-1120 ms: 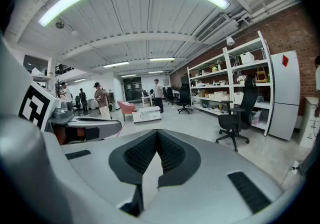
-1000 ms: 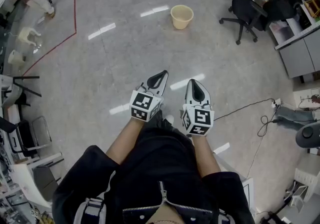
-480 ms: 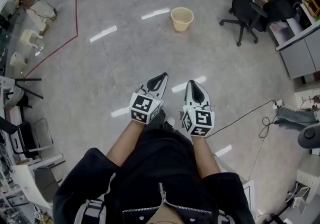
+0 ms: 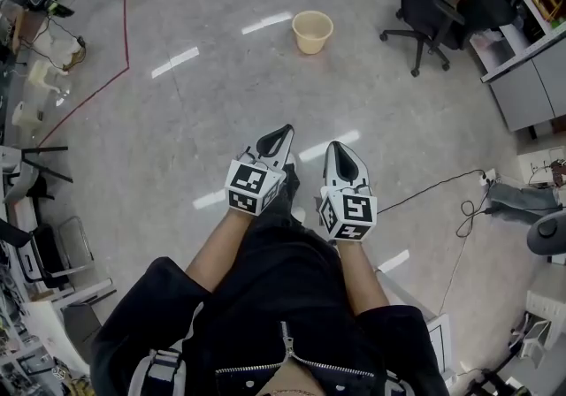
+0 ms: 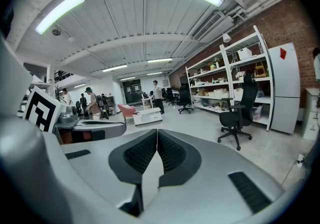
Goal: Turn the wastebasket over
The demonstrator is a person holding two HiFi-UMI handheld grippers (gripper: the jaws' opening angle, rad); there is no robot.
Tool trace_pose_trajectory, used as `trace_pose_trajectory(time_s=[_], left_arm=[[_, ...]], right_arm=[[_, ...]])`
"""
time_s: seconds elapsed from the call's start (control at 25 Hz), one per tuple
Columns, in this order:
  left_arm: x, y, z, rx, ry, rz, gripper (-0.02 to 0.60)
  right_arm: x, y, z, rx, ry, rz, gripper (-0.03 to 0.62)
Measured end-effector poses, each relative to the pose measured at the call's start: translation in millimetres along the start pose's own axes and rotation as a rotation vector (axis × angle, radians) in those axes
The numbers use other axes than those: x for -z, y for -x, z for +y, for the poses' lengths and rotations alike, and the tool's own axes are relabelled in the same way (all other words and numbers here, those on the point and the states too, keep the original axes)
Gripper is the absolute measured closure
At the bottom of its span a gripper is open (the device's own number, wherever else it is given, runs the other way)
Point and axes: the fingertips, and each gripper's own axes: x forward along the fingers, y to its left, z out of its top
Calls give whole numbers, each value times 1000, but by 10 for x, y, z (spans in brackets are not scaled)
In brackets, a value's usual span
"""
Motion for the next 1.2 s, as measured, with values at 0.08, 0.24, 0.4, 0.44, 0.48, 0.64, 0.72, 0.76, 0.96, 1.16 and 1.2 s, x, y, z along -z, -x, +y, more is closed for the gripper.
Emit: trace_pose_trajectory(time_s=[0.08,0.24,0.4,0.44,0.48,0.64,0.72,0.76,0.96,1.16,1.2], left_arm=[[18,-84,-9,9,7,5,577],[-23,-328,38,21,15,8,577],[-49,-605,166,26,26,14,577],[-50,-677,220,26,30,17,577],[-49,-755,283,25,34,20,577],[-89,-1159,538,26,47,29,577],[-140,-1383,642,30,50,34,577],[-177,-1497,690,33,49,35,577],[-372,-2013,980,63,27,30,577],[-516,-2467,1309,77,13,36,577],[-540,-2543,1377,77,11,38,577]], right_arm=[[12,-24,-66,7,-2,9,583],[-29,-165,-205,10,2,24,583],[-74,-422,-336,6,4,37,583],[-88,-507,-353,3,6,41,583],[-104,-600,-368,0,8,44,583],[-190,-1035,-491,-11,26,65,583],[-246,-1256,-590,-11,28,81,583],[-285,-1367,-646,-10,28,86,583],[-515,-1955,-904,15,13,85,583],[-687,-2473,-1138,39,-5,80,582],[-710,-2567,-1176,41,-11,80,583]])
